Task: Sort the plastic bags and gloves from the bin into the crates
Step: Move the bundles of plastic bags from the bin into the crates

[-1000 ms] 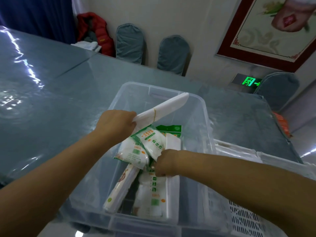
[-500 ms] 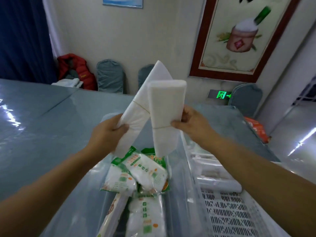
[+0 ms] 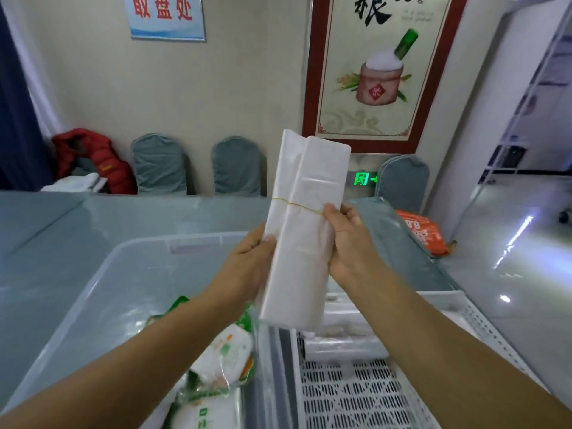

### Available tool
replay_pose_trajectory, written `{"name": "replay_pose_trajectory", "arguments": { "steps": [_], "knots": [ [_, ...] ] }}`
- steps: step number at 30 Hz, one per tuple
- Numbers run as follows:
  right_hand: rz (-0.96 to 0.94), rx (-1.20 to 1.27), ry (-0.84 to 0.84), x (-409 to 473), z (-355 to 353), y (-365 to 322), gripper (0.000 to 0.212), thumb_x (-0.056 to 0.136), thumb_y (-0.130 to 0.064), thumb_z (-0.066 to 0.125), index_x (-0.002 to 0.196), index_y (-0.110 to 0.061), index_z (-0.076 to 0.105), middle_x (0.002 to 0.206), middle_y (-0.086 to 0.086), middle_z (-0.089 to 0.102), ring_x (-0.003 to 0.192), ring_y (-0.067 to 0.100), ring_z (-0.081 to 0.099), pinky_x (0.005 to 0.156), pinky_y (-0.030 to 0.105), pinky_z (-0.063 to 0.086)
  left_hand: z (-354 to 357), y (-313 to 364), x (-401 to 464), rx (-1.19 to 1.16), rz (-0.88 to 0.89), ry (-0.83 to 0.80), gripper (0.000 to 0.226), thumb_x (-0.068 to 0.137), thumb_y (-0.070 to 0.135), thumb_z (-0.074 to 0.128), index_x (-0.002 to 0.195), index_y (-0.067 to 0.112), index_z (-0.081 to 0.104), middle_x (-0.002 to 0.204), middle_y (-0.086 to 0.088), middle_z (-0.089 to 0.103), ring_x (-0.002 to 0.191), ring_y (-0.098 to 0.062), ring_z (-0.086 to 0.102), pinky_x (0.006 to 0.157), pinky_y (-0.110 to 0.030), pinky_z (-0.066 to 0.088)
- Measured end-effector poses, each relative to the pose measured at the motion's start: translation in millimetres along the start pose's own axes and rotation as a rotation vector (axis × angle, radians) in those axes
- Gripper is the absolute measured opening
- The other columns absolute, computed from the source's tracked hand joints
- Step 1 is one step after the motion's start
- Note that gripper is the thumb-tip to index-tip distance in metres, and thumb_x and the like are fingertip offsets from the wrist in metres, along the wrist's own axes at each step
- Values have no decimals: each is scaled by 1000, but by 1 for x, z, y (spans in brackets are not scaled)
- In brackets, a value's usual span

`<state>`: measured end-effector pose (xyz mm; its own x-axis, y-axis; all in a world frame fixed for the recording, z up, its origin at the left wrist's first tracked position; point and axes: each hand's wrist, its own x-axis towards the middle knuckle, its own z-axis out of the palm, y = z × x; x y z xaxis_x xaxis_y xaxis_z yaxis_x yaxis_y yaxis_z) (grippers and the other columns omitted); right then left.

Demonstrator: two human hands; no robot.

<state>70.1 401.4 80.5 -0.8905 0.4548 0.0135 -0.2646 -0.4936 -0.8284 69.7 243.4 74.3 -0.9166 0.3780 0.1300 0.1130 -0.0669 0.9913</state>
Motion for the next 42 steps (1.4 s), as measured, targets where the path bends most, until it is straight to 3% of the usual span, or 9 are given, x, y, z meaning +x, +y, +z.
{"name": "replay_pose_trajectory", "arguments": {
  "steps": [5,7,10,18,24,29,31,34,42],
  "knots": [
    [33,-15,71,10,-79,-21,16,89,-13,58,103,-19,54,74,-2,70,59,10,66,51,25,53,77,-18,6,127,-91,-135,33,96,39,33,112,24,58,111,13,65,98,-2,59,83,-16,41],
    [65,-29,149,18,-124,-31,17,89,-13,59,104,-21,55,78,0,69,61,11,65,52,26,54,121,-26,14,171,-145,-166,24,97,34,37,95,23,58,90,16,67,96,-2,60,74,-8,39],
    [97,-78,239,30,-192,-48,11,89,-16,59,97,-24,57,79,0,69,61,10,64,50,25,54,194,-45,26,292,-175,-309,28,83,19,66,107,16,53,99,-5,65,98,-23,63,76,-29,52],
    [181,-191,147,59,-354,-111,35,86,-7,60,119,-19,53,103,7,68,79,19,70,60,32,56,353,-100,55,203,-350,-246,33,72,21,68,101,24,53,95,-3,66,78,-12,67,64,-30,57],
    [175,-413,289,69,-445,-141,52,80,1,63,125,-20,48,107,4,66,78,18,69,58,31,56,422,-157,56,129,-503,-273,25,95,30,37,102,11,52,98,-11,60,79,-19,59,72,-35,51],
    [169,-505,363,56,-503,-141,56,78,1,64,126,-23,48,105,-2,66,80,12,69,55,24,54,451,-229,31,521,-702,-372,16,90,17,42,100,5,46,86,-8,51,70,-19,52,61,-27,41],
    [176,-533,381,49,-521,-139,58,77,0,65,127,-25,48,108,0,66,87,17,67,59,27,54,464,-248,22,678,-724,-418,30,88,17,49,112,-1,46,102,-14,54,87,-25,57,65,-27,41],
    [193,-560,398,40,-540,-137,62,75,-5,68,127,-33,48,108,-4,67,90,16,68,61,27,55,478,-263,19,842,-701,-306,46,83,23,58,120,-1,44,121,-17,50,105,-31,54,84,-33,46],
    [199,-582,386,29,-562,-131,59,74,-7,71,118,-42,53,102,-9,69,87,10,69,62,24,56,493,-275,13,418,-767,-78,37,81,24,63,111,6,50,104,-9,60,89,-25,58,70,-30,46]
  ]
}}
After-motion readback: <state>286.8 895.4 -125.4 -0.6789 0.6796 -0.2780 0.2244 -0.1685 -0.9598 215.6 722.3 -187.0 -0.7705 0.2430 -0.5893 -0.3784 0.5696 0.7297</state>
